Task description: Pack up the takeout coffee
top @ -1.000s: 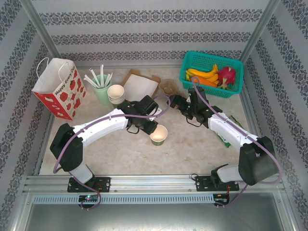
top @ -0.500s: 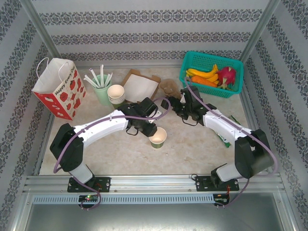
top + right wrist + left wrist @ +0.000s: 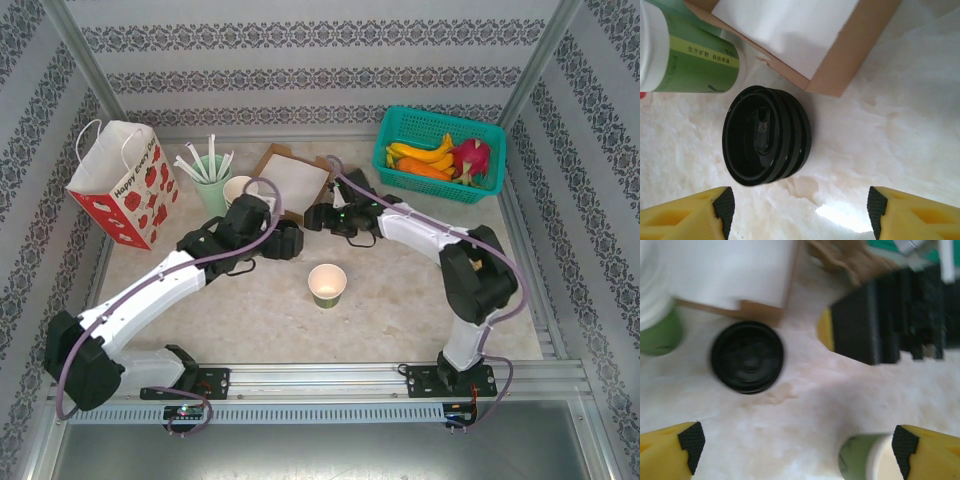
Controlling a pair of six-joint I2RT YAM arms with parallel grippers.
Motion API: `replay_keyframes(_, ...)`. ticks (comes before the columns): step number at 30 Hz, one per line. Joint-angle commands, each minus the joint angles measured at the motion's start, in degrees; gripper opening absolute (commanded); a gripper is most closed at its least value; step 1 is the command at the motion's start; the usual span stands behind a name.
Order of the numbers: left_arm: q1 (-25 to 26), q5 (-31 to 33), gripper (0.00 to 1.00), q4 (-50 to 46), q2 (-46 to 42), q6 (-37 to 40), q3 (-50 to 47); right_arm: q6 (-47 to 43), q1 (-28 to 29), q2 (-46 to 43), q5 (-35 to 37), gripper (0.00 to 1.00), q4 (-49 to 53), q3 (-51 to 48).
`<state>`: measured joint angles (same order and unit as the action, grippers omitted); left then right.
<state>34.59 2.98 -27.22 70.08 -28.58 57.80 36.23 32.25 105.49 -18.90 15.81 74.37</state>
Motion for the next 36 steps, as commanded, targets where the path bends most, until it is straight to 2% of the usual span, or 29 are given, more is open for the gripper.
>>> replay_keyframes(1, -1.9, 18.1, 0.99, -3.2, -2.1, -18.7, -1.7, -2.8, 2.1, 4.3, 3.7, 0.69, 7.5, 6.8)
replay_keyframes(4, -3.6, 22.8, 0.99, -6.2, -3.0, -30.6, -4.4, -4.0, 3.9, 8.1, 8.7, 0.66, 13.3, 12.8)
replay_keyframes(6, -4.0, 22.8, 0.99, -3.8, -3.5, -32.8, -6.8, -5.5, 4.9, 10.6, 10.8, 0.6, 16.9, 16.5)
replay_keyframes(8, -4.3, 22.8, 0.99, -3.5, -3.3, -34.4, -7.6, -6.8, 5.5, 12.8, 11.7, 0.59, 19.5, 19.6)
replay_keyframes(20, -5.7, 23.4, 0.99, -6.5, 1.0, -33.5, -5.5, -10.4, 8.8, 21.2, 19.3, 0.51, 28.9, 32.5)
replay_keyframes(27, -6.7, 21.6, 0.99, -6.0, 1.9, -33.1, -5.6, -10.6, 9.5, 23.9, 19.7, 0.38, 29.6, 36.3)
replay_keyframes(33, -7.0, 21.4, 0.99, -6.4, 2.8, -32.6, -5.2, -11.1, 9.6, 26.0, 18.8, 0.39, 30.8, 38.7)
replay_keyframes(36, -7.1, 21.3, 0.99, -6.6, 3.0, -32.3, -5.0, -11.5, 9.6, 26.0, 19.5, 0.34, 30.8, 38.8)
